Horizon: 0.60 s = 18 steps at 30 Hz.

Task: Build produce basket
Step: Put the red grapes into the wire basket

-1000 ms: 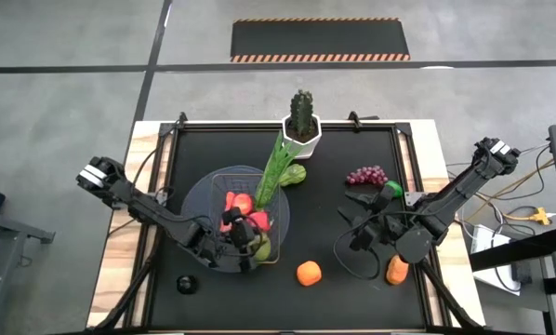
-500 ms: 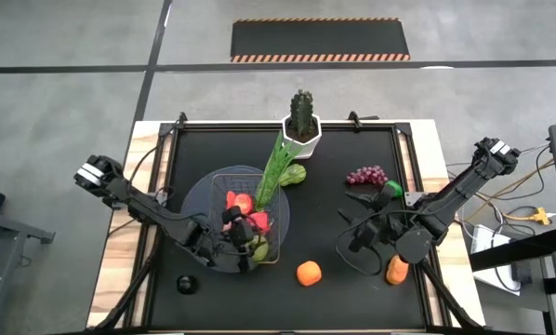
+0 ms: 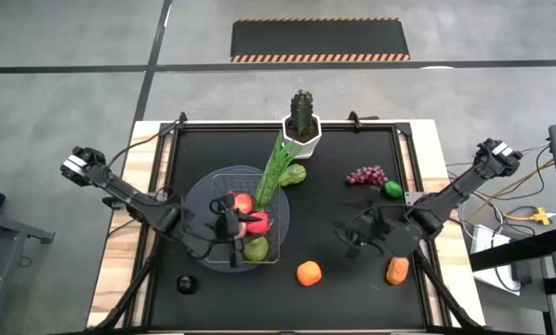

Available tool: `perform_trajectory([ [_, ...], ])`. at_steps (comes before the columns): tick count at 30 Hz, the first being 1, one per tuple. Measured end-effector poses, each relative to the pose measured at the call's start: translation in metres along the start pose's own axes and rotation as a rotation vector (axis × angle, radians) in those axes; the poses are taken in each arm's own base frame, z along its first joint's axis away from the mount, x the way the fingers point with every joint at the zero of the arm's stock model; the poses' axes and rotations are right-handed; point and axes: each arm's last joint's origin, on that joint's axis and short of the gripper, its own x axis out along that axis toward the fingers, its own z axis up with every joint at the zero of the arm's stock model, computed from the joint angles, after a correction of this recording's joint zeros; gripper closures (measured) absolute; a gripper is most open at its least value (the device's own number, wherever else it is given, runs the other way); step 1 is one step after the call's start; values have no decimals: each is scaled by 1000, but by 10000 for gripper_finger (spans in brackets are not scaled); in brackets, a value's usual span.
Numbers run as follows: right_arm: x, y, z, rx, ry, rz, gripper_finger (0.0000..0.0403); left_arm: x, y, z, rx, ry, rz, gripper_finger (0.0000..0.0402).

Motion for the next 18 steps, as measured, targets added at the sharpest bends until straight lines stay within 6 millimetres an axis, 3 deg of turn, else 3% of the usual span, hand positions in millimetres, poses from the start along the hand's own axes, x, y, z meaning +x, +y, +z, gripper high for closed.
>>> perform_trajectory([
  [5, 19, -11, -3, 55, 31, 92, 189, -2, 0, 9, 173, -90, -4, 234],
  [11, 42, -32, -12, 102, 118, 38, 188, -1, 4, 10, 300, -96, 18, 234],
  [18, 63, -78, -43, 350, 434, -103, 188, 2, 8, 14, 436, -117, 83, 234],
])
